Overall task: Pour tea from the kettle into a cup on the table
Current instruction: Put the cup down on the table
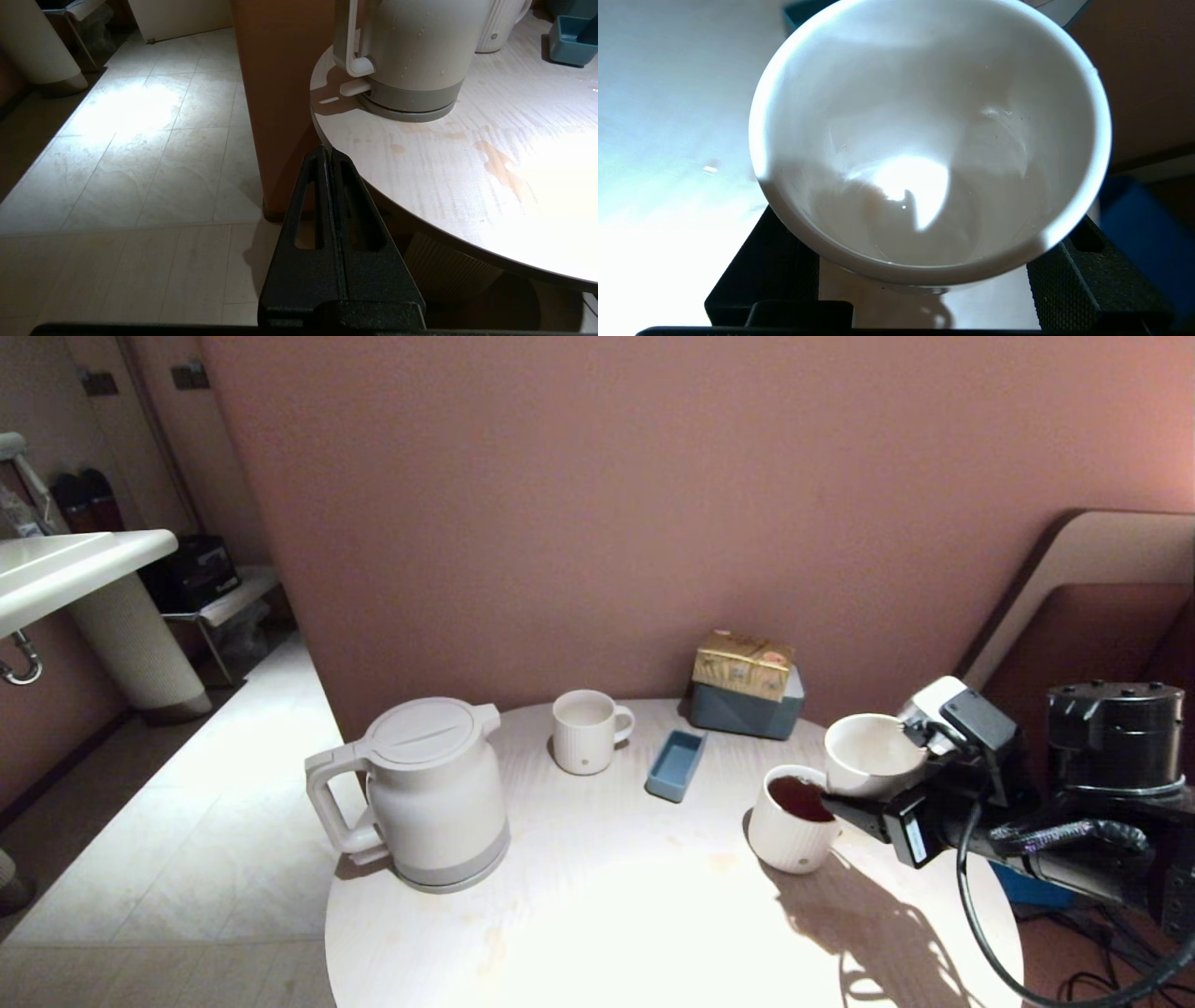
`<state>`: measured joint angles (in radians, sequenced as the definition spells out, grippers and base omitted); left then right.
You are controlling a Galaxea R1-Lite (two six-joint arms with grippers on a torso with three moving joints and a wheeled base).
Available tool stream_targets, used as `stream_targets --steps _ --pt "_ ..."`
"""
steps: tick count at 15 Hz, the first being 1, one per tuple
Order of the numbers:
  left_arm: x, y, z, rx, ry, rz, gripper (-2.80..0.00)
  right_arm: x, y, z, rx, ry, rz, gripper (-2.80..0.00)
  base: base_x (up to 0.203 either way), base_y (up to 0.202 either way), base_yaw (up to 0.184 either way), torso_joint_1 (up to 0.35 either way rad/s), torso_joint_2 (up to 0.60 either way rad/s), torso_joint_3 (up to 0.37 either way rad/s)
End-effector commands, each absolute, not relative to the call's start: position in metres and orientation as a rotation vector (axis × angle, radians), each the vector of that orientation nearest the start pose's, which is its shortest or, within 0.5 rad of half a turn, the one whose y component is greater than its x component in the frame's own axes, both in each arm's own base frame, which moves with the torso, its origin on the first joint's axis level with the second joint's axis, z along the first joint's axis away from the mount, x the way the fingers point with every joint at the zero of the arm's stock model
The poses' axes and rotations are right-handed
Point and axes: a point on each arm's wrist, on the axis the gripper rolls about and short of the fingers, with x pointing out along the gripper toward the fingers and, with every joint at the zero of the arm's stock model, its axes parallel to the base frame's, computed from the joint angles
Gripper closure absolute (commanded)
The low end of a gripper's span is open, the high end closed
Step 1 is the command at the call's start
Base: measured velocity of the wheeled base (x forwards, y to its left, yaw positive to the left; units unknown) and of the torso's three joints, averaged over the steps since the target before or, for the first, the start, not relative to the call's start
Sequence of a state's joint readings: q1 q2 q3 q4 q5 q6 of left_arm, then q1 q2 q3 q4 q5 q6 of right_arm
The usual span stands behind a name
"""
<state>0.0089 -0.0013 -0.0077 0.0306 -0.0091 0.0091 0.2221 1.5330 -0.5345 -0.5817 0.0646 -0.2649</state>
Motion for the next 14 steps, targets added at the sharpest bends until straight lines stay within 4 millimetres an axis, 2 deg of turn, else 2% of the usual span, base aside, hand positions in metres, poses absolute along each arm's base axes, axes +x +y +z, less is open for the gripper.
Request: stream_targets --steps 1,4,9,14 --pt "-0.023 0.000 0.074 0.009 0.023 0.000 0.00 0.212 0.050 0.153 -0.161 0.362 0.349 0.00 0.000 0.000 0.000 0.000 0.00 0.000" --pt "-0.023 0.000 0.074 0.009 0.023 0.000 0.00 0.186 0.046 0.142 -0.058 0.383 0.373 0.00 0.000 0.000 0.000 0.000 0.00 0.000" --pt "-0.023 0.000 0.074 0.009 0.023 0.000 0.00 0.152 0.039 0.108 -0.036 0.443 0.426 0.00 0.000 0.000 0.000 0.000 0.00 0.000" --pt "-0.023 0.000 0.074 0.009 0.023 0.000 0.00 0.163 0.043 0.085 -0.038 0.570 0.443 0.00 0.000 0.000 0.000 0.000 0.00 0.000"
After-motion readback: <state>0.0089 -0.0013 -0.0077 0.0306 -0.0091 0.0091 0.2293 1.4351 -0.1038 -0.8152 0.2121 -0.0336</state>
